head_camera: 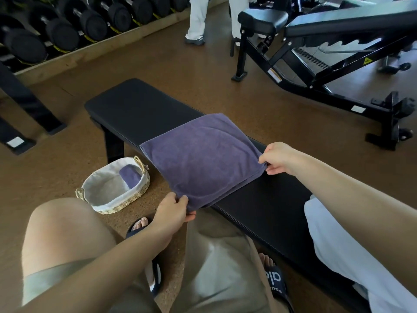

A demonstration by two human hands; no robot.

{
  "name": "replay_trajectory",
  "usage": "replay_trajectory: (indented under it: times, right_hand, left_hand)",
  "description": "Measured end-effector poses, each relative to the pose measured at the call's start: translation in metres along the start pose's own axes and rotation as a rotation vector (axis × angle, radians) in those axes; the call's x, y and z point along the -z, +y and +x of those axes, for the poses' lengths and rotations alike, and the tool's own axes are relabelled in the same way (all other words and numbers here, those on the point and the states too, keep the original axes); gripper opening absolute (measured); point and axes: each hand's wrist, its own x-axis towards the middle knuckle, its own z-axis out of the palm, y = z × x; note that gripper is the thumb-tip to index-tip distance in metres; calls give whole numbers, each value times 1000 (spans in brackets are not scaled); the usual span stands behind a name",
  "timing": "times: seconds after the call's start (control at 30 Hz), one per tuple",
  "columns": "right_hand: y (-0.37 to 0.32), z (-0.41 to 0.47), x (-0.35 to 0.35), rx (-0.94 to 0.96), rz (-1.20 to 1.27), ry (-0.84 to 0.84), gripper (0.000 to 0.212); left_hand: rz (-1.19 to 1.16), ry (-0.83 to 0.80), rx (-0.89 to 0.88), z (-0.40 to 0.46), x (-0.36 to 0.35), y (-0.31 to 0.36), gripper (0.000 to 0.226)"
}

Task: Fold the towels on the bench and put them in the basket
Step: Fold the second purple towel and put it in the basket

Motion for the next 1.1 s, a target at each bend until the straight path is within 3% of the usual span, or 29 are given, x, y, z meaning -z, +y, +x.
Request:
replay_trajectory:
  times: [0.1, 0.23, 0.43, 0.63, 0.83, 1.0, 1.1]
  right_hand:
    - [0, -1, 1, -15, 97, -9, 36]
    - [1, -2, 6, -23, -21, -22, 24]
    - [7, 5, 8, -18, -61, 24, 26]
    - [11, 5, 7, -47, 56, -2, 33]
    - [14, 4, 10, -65, 143, -1, 23]
    - [10, 1, 12, -99, 152, -23, 24]
    - [7, -2, 11, -104, 193, -46, 28]
  left_hand:
    - [-82, -39, 85, 6, 2, -2, 9]
    - [-149, -93, 178, 13, 4, -9, 14]
    - [-338, -97, 272, 22, -2, -17, 29]
    - [-347, -143, 297, 24, -8, -21, 32]
    - [-369, -113, 277, 26, -4, -26, 28]
    - [-351, -161, 271, 23, 0, -20, 15]
    - [-324, -212, 272, 18, 2, -21, 19]
